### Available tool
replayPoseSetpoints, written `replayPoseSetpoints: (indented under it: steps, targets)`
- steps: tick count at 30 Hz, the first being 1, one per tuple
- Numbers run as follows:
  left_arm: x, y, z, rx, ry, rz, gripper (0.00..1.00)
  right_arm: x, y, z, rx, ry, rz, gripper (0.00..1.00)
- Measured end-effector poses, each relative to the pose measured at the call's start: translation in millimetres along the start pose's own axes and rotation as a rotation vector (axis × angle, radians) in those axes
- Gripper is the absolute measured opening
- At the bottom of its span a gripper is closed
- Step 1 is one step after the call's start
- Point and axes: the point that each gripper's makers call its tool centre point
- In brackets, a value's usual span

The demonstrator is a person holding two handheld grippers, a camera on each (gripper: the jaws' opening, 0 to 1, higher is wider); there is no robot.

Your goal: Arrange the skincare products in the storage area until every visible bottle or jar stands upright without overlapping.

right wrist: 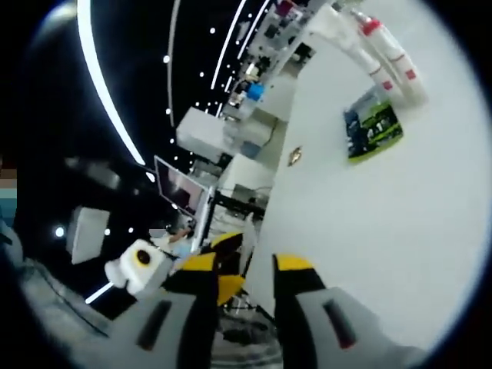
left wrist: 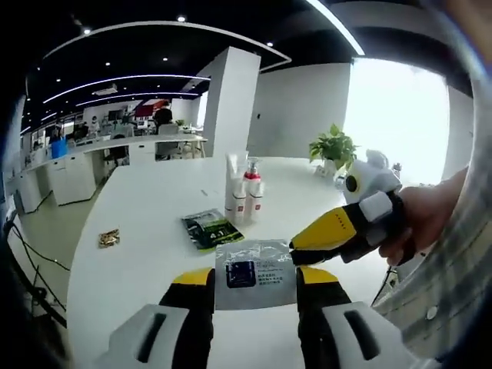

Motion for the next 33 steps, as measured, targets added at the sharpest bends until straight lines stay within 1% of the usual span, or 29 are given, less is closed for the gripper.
replayPoseSetpoints:
  steps: [2, 6, 7, 9, 10, 11, 12, 13, 14, 16, 17, 18, 19, 21, 22, 23, 24, 25, 26, 27, 28, 29, 30, 31, 32, 33]
  targets:
    - [-2.0, -7.9, -1, 0.015, 0.006, 0.040, 0.43, 2.2, 1, 0, -0.011, 0.007, 0.020, 0.21]
    - [-2.3, -24.7, 0, 0.058, 0.025, 0.114, 0.43, 3.4, 3, 0, -0.020, 0.005, 0.033, 0.16]
    - [-2.0, -27.5, 0, 0.066, 0.027, 0.135, 0.43, 3.5, 3, 0, -0.020, 0.005, 0.035, 0.14]
    - [-1.1, -31.7, 1, 0.074, 0.032, 0.150, 0.43, 3.7, 2, -2, -0.017, 0.007, 0.039, 0.03]
    - [0.0, -32.6, 1, 0.082, 0.038, 0.155, 0.35, 3.6, 2, -2, -0.019, 0.006, 0.041, 0.01]
    - [0.4, -34.0, 0, 0.095, 0.037, 0.161, 0.25, 2.4, 2, -3, -0.015, -0.001, 0.032, 0.01]
    - [1.5, -35.4, -1, 0.110, 0.039, 0.162, 0.19, 2.6, 2, -4, -0.010, 0.001, 0.029, 0.01]
    - [1.9, -33.7, -1, 0.109, 0.037, 0.148, 0.22, 2.7, 2, -5, -0.013, 0.007, 0.028, 0.01]
    - [2.4, -32.6, -1, 0.109, 0.034, 0.117, 0.26, 1.8, 3, -8, -0.021, 0.008, 0.026, 0.01]
    - [1.8, -27.3, -2, 0.105, 0.005, 0.027, 0.37, -0.4, 5, -13, -0.032, 0.004, 0.010, 0.01]
    - [1.7, -26.6, -4, 0.112, -0.005, 0.007, 0.38, -1.1, 5, -15, -0.030, 0.005, 0.006, 0.01]
    - [2.3, -25.5, -5, 0.125, -0.013, -0.035, 0.38, -1.4, 6, -16, -0.036, 0.008, 0.003, 0.00]
    - [2.4, -26.1, -7, 0.158, -0.032, -0.106, 0.38, -1.4, 9, -19, -0.054, 0.014, -0.001, 0.00]
    - [0.6, -26.8, -8, 0.207, -0.065, -0.215, 0.38, -1.0, 14, -22, -0.076, 0.019, 0.000, 0.00]
    - [0.9, -29.2, -9, 0.247, -0.076, -0.256, 0.38, 0.4, 17, -23, -0.094, 0.028, 0.000, 0.00]
    - [0.2, -33.6, -9, 0.301, -0.085, -0.336, 0.38, 2.5, 21, -25, -0.120, 0.041, 0.002, 0.00]
    - [0.5, -35.1, -10, 0.317, -0.082, -0.352, 0.38, 3.1, 23, -26, -0.137, 0.046, 0.006, 0.00]
    - [0.7, -40.0, -10, 0.362, -0.080, -0.369, 0.38, 4.4, 25, -26, -0.153, 0.053, 0.010, 0.00]
    - [0.0, -40.8, -10, 0.371, -0.084, -0.376, 0.38, 5.9, 27, -26, -0.165, 0.061, 0.013, 0.00]
    - [-4.8, -44.2, -10, 0.417, -0.108, -0.450, 0.38, 8.2, 30, -26, -0.184, 0.074, 0.022, 0.00]
    - [-6.7, -46.7, -11, 0.447, -0.115, -0.483, 0.37, 8.0, 31, -26, -0.187, 0.073, 0.022, 0.00]
    - [-9.2, -47.8, -12, 0.469, -0.127, -0.520, 0.33, 8.0, 32, -26, -0.189, 0.071, 0.020, 0.00]
    - [-11.9, -47.3, -13, 0.486, -0.145, -0.547, 0.25, 8.3, 34, -27, -0.191, 0.072, 0.019, 0.00]
    - [-13.0, -47.4, -14, 0.496, -0.150, -0.561, 0.21, 8.1, 34, -28, -0.190, 0.067, 0.016, 0.00]
    - [-13.0, -40.3, -12, 0.463, -0.159, -0.587, 0.19, 6.4, 34, -29, -0.188, 0.056, 0.015, 0.00]
    - [-14.6, -40.4, -13, 0.485, -0.160, -0.626, 0.16, 6.5, 32, -29, -0.179, 0.054, 0.008, 0.00]
Point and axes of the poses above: the point that each gripper's makers call its tool centre point, and the gripper's own axes: z roughly forward along the fingers, y roughly to its left, x roughly out of its underside, and after that the axes turned 9 degrees about y, right-handed
